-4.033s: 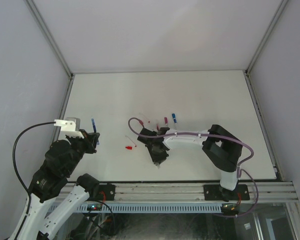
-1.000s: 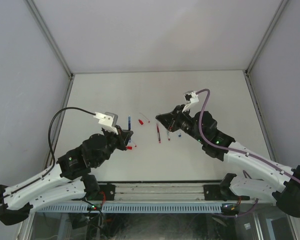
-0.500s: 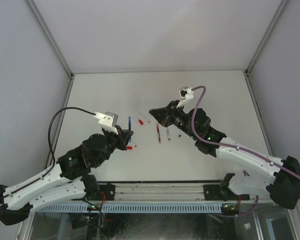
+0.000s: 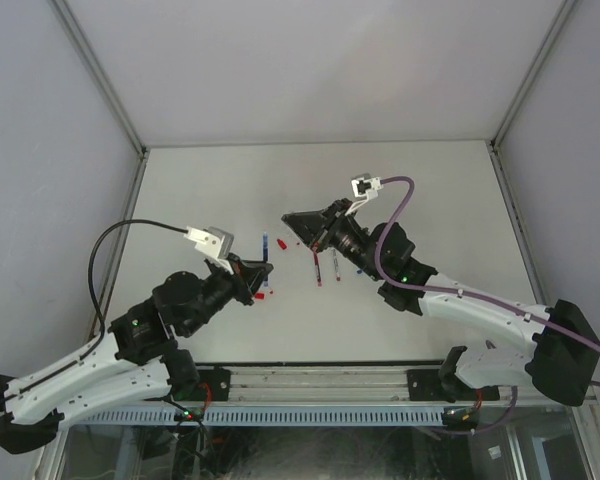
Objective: Insert the pens into the pen caps
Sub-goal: Insert the pen cap onto the pen.
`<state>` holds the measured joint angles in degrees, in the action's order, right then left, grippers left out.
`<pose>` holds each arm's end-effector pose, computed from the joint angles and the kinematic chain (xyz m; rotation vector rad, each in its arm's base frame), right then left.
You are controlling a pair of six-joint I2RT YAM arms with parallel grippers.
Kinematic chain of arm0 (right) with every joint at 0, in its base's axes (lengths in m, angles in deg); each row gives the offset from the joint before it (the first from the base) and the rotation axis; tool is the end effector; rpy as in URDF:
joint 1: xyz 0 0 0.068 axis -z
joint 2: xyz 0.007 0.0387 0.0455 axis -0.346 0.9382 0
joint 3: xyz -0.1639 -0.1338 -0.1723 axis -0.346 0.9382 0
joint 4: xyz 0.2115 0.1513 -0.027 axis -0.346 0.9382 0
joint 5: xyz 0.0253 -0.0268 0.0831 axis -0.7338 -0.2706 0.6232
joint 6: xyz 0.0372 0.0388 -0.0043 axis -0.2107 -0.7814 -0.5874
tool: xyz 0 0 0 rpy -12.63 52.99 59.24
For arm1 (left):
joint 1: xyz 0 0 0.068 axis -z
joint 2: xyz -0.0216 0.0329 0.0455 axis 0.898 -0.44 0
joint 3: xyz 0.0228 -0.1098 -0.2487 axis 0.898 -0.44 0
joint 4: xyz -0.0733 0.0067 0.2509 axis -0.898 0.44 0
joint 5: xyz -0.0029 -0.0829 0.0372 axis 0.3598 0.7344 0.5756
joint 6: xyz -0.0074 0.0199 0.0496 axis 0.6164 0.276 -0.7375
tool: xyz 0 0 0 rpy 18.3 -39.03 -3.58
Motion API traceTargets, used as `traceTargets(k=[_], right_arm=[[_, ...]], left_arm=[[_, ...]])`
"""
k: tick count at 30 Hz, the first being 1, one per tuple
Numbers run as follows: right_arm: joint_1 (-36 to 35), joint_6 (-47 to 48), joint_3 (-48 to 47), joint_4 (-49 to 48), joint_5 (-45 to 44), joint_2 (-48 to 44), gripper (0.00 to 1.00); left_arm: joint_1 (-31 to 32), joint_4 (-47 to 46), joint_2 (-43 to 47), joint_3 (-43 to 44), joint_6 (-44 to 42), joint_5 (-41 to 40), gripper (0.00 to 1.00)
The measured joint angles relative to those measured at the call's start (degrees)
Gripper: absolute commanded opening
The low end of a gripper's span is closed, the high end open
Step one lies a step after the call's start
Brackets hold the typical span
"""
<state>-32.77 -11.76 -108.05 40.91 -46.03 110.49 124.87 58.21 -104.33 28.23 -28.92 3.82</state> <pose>0.1747 0.2270 0.3390 -0.0756 1.5635 1.2858 0.0814 -0.1195 0.3295 0.2874 1.7571 -0.7589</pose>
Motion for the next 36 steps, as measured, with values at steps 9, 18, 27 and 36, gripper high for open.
traceTargets(k=[9, 18, 27, 36], right_arm=[[0.0, 1.0, 0.0, -7.1, 8.3, 1.4, 0.00], [0.1, 2.0, 0.0, -9.6, 12.1, 1.4, 0.00], [0.3, 2.4, 0.0, -9.4, 13.1, 1.4, 0.00], [0.4, 3.1, 0.0, -8.7, 14.3, 1.4, 0.00]], left_arm=[[0.0, -1.6, 0.6, -0.1, -1.1, 4.3, 0.00], [0.0, -2.4, 0.8, -1.1, -1.5, 6.3, 0.00], [0.0, -2.8, 0.8, -1.1, -1.6, 7.0, 0.00], [0.0, -2.7, 0.8, -1.1, -1.6, 7.0, 0.00]])
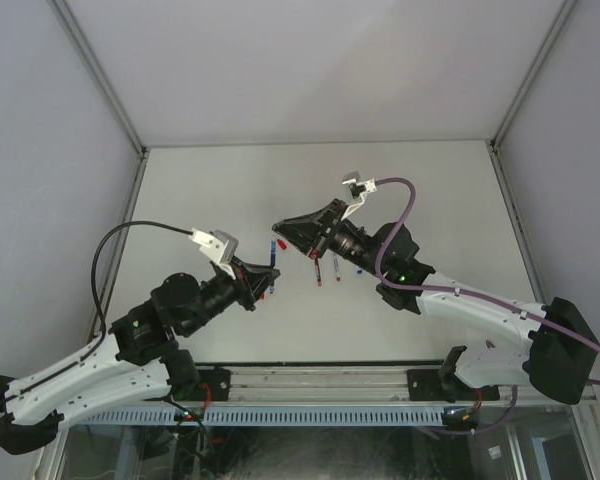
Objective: Insert the pens into the pen caps
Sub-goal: Insert the pen cap onto the pen.
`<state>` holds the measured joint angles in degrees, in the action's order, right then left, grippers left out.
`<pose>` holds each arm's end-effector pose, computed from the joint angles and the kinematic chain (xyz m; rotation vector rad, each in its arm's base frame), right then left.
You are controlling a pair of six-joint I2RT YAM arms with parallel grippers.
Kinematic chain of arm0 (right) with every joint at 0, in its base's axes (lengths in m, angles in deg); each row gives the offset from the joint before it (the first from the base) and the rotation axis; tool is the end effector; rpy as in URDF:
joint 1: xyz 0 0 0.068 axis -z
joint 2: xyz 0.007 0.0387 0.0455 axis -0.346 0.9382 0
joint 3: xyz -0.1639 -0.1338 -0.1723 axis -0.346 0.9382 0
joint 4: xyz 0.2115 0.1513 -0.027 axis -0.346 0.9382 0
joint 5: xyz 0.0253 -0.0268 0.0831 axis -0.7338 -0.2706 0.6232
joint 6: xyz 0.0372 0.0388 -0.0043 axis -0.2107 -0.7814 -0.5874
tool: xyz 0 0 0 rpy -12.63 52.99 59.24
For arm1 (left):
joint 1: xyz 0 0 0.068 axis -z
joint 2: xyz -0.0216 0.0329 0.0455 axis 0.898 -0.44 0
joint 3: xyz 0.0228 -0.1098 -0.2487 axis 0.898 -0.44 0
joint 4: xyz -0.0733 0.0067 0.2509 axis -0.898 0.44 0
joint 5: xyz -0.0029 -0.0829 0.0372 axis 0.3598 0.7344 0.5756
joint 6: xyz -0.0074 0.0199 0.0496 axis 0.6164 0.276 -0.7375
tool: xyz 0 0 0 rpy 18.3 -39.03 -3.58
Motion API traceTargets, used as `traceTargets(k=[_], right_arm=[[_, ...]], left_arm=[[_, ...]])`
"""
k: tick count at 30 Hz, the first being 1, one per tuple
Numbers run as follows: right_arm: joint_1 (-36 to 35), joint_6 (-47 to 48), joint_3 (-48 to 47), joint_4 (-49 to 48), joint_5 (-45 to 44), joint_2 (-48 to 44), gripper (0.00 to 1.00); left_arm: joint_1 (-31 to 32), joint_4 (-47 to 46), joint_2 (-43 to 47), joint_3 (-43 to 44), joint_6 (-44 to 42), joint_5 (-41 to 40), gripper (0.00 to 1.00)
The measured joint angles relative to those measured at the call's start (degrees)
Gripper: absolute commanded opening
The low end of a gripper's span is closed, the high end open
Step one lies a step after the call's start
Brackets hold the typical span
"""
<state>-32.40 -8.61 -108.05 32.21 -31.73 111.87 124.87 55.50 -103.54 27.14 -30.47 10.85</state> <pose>0.1702 0.2327 0.3487 -0.3320 1.4199 1.4488 0.0780 -0.1219 0.3296 0.3906 1.7181 -0.8633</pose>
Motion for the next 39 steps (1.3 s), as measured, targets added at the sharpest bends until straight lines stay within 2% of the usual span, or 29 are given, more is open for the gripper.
traceTargets(k=[11, 27, 39], right_arm=[[0.1, 1.5, -0.1, 1.7, 1.5, -0.1, 0.00], [0.5, 2.8, -4.7, 13.0, 4.7, 0.0, 0.00], [-0.8, 2.9, -4.9, 18.8, 0.8, 0.0, 0.00]], left_arm=[[0.0, 0.4, -0.2, 0.0, 0.0, 0.0, 0.00], [0.0, 2.1, -0.2, 0.0, -0.5, 0.0, 0.00], [0.0, 5.3, -0.6, 0.0, -0.5, -0.2, 0.00]])
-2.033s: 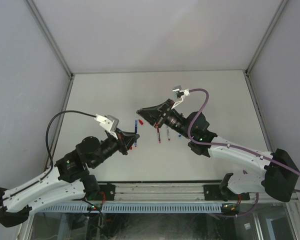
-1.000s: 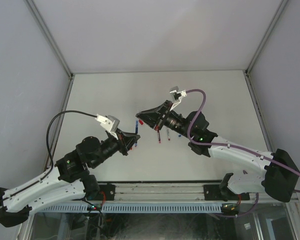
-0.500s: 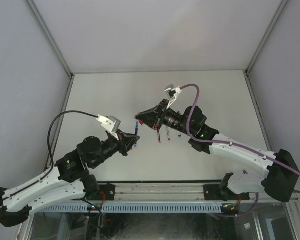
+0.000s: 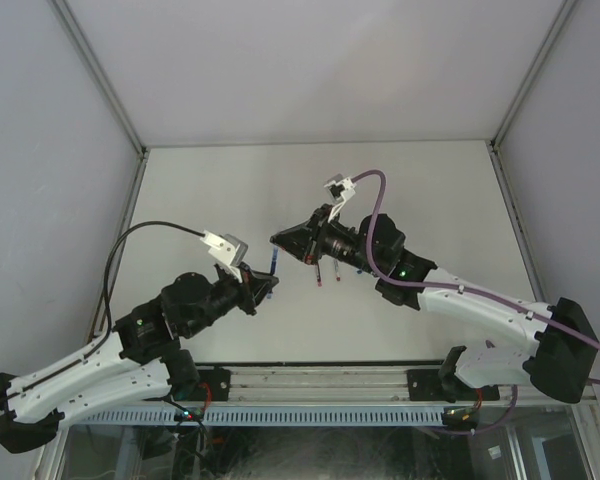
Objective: Insert the pens into the pen caps
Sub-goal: Insert the pen cap onto the pen, then press the pen cap onto the pen.
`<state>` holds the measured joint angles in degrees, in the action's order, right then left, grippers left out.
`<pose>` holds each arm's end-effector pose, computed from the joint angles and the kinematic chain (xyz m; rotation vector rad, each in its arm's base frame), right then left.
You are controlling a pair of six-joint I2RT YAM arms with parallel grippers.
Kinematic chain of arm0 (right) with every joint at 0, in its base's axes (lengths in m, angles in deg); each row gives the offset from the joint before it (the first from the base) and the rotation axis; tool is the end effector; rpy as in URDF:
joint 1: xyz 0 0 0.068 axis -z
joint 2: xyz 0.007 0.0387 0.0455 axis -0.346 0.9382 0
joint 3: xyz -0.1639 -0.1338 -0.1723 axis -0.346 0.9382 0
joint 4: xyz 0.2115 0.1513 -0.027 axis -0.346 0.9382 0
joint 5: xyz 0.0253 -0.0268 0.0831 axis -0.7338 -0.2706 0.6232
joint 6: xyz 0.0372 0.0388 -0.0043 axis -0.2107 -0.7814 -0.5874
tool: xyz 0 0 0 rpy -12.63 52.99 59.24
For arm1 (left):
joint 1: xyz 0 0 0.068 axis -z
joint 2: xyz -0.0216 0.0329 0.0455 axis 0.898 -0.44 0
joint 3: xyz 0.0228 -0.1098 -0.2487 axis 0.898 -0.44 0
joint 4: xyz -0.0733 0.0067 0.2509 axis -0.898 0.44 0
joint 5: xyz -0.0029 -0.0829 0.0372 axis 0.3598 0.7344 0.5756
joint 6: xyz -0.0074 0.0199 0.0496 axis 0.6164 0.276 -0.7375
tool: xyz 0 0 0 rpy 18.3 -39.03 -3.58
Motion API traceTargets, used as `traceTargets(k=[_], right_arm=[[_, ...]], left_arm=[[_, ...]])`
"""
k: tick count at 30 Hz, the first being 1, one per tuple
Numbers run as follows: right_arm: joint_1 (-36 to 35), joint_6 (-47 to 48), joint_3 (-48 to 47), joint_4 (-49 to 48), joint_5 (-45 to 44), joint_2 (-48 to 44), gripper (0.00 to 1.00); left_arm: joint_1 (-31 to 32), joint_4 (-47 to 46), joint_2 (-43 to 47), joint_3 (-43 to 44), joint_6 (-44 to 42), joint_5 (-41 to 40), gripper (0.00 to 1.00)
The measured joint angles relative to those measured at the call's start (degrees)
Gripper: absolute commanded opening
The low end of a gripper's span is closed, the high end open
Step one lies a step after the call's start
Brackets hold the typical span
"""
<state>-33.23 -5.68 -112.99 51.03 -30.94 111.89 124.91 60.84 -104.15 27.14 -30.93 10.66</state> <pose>0.1704 0.2408 0.3441 -0.4174 1.6641 1.3446 0.0782 -0.1223 0.3183 0.4378 1.8053 -0.7952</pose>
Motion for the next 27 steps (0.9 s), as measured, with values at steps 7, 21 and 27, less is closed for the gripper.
traceTargets(k=[7, 21, 27], right_arm=[[-2.3, 0.0, -0.6, 0.4, -3.6, 1.2, 0.00], [-5.6, 0.6, -0.6, -0.5, -9.3, 1.6, 0.00], [-7.5, 2.0, 0.4, -2.3, -12.5, 1.9, 0.00]], left_arm=[[0.0, 0.5, 0.3, 0.0, 0.1, -1.5, 0.00], [0.0, 2.2, 1.9, 0.0, 0.3, -2.1, 0.00], [0.0, 3.5, 2.0, 0.0, 0.7, -2.4, 0.00]])
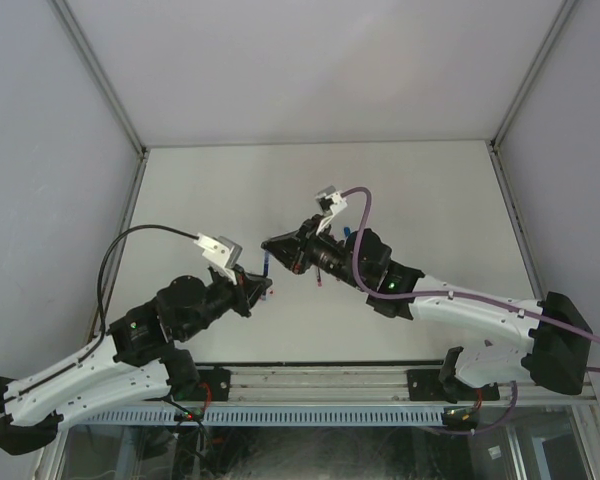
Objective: Insert the pens into the pen caps
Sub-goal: Press the pen cap onto the pen.
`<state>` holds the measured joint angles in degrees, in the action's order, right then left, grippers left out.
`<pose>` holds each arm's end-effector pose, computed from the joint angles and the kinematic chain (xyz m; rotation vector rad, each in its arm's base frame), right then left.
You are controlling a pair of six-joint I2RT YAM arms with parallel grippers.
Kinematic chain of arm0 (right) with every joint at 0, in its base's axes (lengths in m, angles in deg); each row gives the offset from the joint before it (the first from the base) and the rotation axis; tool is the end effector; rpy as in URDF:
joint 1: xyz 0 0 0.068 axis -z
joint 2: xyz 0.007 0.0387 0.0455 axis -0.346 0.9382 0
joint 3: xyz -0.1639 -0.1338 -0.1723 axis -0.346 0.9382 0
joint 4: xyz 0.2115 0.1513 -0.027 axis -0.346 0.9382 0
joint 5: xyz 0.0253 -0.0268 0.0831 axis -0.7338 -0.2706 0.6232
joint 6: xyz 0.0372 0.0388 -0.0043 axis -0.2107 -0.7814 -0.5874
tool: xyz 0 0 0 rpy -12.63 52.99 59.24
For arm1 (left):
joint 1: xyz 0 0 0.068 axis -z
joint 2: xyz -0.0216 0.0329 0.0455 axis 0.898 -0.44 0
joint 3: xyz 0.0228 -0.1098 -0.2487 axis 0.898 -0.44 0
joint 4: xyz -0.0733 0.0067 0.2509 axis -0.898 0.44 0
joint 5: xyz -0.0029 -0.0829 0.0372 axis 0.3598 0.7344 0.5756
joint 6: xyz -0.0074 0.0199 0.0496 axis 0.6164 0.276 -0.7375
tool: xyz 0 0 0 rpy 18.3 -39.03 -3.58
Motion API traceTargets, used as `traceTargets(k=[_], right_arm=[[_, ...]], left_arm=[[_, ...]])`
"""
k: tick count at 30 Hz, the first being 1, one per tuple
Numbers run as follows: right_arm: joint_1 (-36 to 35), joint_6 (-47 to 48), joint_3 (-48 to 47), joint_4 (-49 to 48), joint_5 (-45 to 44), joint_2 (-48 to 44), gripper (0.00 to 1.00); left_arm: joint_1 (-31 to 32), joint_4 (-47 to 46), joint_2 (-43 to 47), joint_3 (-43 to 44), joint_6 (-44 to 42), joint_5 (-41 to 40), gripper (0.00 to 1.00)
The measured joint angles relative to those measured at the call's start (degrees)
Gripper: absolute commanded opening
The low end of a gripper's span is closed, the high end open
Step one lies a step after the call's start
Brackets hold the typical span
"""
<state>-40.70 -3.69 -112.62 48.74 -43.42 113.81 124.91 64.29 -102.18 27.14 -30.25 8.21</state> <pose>0.1483 0.2641 0.3368 -0.3634 1.6523 1.2590 0.0752 -0.1138 0.3162 0.4050 1.8289 -0.7519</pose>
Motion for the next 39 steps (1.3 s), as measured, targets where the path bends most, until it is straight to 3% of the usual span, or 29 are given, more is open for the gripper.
traceTargets(k=[9, 24, 35, 39], right_arm=[[-3.7, 0.5, 0.3, 2.2, -6.5, 0.0, 0.00], [-13.2, -0.4, 6.8, -3.7, -22.3, 0.5, 0.00], [-13.7, 10.3, 7.0, -4.9, -17.6, -1.9, 0.00], [-11.9, 9.1, 7.5, -6.2, -14.7, -2.2, 0.00]], left_arm=[[0.3, 2.9, 0.6, 0.0, 0.0, 0.3, 0.00], [1.1, 11.1, 2.2, 0.0, -0.2, 4.2, 0.00], [1.1, 8.3, 2.4, 0.0, -0.4, 6.9, 0.00], [1.1, 7.5, 2.8, 0.0, -0.6, 6.9, 0.00]])
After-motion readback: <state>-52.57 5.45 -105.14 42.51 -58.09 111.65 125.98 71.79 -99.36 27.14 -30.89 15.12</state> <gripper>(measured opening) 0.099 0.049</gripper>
